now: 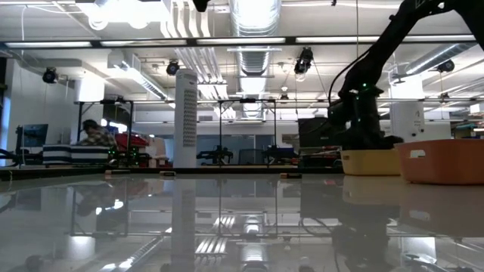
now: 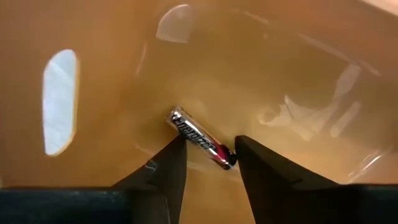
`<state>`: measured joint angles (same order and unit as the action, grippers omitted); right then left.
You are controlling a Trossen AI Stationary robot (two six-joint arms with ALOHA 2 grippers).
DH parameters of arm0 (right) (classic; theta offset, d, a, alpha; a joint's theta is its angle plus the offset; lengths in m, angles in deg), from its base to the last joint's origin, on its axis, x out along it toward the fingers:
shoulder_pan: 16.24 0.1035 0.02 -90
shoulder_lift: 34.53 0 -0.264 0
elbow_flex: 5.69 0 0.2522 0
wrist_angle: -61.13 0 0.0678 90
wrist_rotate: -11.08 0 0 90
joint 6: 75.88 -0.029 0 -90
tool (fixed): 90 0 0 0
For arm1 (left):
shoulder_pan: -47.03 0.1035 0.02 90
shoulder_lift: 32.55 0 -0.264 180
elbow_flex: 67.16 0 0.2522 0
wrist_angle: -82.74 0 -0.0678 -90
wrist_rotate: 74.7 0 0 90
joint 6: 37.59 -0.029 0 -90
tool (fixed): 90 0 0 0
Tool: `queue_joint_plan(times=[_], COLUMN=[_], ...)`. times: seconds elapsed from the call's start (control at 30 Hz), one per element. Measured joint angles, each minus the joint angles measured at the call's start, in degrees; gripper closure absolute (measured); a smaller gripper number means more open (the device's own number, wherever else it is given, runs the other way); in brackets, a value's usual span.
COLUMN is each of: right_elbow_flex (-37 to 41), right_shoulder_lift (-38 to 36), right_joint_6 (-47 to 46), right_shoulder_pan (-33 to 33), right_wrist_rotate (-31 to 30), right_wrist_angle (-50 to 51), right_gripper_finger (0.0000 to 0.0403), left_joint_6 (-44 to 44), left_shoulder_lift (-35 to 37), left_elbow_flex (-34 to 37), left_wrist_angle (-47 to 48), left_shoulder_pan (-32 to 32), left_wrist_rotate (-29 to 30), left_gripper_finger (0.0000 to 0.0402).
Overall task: Sort batteries
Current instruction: Put the silver battery into the green bin
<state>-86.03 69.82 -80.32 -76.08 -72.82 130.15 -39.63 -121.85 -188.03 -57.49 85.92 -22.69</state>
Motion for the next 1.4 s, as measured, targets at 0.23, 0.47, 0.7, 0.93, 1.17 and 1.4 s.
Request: queue_joint_plan(times=[0.23, 0.47, 0.7, 0.93, 1.17, 1.4], right_elbow_flex=[2.34, -0.97, -4.21, -8.11, -9.8, -8.65], right_shoulder_lift=[-0.26, -2.48, -6.03, -11.7, -26.95, -38.84], right_joint_6=[-4.27, -4.95, -5.06, -6.39, -12.2, -48.11], right_shoulder_pan=[0.12, 0.1, -0.19, 0.59, 11.92, 36.61], right_wrist_rotate=[-2.1, -5.37, -5.49, -5.44, -3.91, 10.18], right_wrist_angle=[-3.76, -5.4, -3.13, 2.17, 20.09, 31.83], right_gripper_finger=[0.0326, 0.038, 0.0383, 0.0384, 0.0384, 0.0385], left_joint_6=[0.02, 0.79, 1.09, 1.09, -3.05, -8.72], left_shoulder_lift=[0.0, 0.0, 0.0, 0.02, 0.11, -0.02], left_elbow_flex=[0.0, 0.0, 0.0, 0.0, 0.0, -0.04], left_wrist_angle=[0.04, 0.07, 0.0, -0.03, 1.98, -0.98], left_shoulder_pan=[0.0, 0.0, 0.0, 0.0, 0.59, 0.85], left_wrist_rotate=[0.05, 0.07, 0.09, 0.07, 0.03, 2.27], left_gripper_finger=[0.0196, 0.0196, 0.0196, 0.0196, 0.0196, 0.0196])
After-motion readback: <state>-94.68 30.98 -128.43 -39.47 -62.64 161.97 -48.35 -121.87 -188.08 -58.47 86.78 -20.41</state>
